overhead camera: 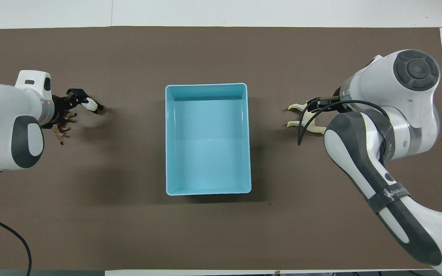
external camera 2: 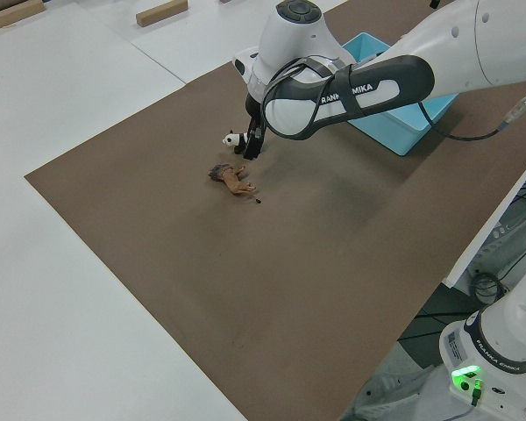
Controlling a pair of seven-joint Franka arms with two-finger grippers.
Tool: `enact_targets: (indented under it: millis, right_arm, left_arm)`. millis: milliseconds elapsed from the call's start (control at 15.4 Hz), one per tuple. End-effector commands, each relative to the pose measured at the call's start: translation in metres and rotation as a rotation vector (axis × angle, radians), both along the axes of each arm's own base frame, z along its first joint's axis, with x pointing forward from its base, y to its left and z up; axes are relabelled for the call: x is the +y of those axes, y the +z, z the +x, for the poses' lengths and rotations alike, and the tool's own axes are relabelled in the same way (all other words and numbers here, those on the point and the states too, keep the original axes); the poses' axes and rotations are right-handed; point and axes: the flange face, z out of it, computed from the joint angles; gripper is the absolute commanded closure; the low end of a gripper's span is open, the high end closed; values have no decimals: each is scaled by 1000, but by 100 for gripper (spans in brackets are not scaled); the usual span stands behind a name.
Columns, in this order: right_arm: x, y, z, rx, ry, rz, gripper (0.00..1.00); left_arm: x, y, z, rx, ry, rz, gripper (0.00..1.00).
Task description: Put all toys into storage box
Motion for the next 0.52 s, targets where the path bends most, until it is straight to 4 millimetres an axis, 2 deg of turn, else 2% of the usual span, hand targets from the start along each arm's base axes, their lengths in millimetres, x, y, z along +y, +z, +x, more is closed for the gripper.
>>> enact_targets:
  millis: [0,130,195,259,454]
  right_arm:
    - [2,-39,9,-3,13,-5,0]
    - [4,-59,12,2,27,-5,0]
    - [15,-64,11,3,49,-5,0]
    - [23,-70,10,5,65,-6,0]
    - [25,-77,12,-9,70,-3,0]
  left_arm:
    - [-4,-13,6,-40,80,-25,0]
    - [-2,-17,6,-43,92,-28,0]
    - [-1,-20,7,-43,95,-30,0]
    - [-1,-25,7,-41,109,-34,0]
    - [-6,-34,10,-64,176,-58,0]
